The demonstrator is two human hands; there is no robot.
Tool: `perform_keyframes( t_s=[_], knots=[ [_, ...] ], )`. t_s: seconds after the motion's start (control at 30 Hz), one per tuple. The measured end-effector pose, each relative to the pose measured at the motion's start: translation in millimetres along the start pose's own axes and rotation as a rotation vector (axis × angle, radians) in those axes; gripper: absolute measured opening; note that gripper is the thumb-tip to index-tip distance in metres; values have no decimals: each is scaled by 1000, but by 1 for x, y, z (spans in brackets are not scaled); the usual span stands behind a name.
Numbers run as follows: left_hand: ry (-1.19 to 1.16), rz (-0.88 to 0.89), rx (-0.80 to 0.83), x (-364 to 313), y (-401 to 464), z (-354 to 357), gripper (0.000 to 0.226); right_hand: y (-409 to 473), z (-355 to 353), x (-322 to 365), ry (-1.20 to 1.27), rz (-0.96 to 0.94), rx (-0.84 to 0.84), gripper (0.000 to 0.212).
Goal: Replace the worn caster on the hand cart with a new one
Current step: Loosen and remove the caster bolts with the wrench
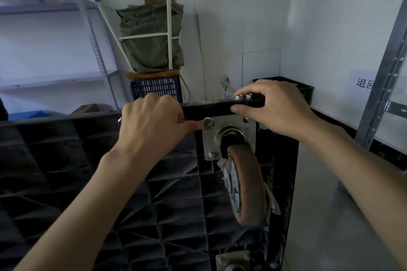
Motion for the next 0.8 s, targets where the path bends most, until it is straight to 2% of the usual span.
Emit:
perform_keyframes(
  t_s=[0.13,0.23,0.33,0.43,0.47,0.57,0.63,0.8],
  knots=[
    [14,48,-4,2,-2,4,66,-1,-1,1,-10,2,-3,36],
    [-71,25,43,7,-8,22,72,-1,-1,2,-3,7,1,34],
    [-397,-101,121,6,-24,60,74,-2,-1,1,-2,5,-6,32],
    [-773,-174,-20,-20,-48,90,64,-2,1,1,-11,2,-11,33],
    [-918,-212,-8,-32,-54,94,62,-1,2,0,-16,1,-13,34],
    [-1300,-318,168,-55,-72,108,60,-1,1,-1,-18,0,-13,35],
    [-1303,-314,162,-51,-78,112,57,-1,1,-1,-13,-3,-7,35],
    [-956,-91,-17,-19,-72,81,29,-1,3,0,-5,6,-25,36]
  ],
)
Point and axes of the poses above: each hand's wrist, its own y-axis towards the middle knuckle, its own z-axis out of the palm, x = y × z, the point moved 1 cm from there along y, towards the middle knuckle, and after that the axes turned 4 degrees about x, right-handed, at the moved point
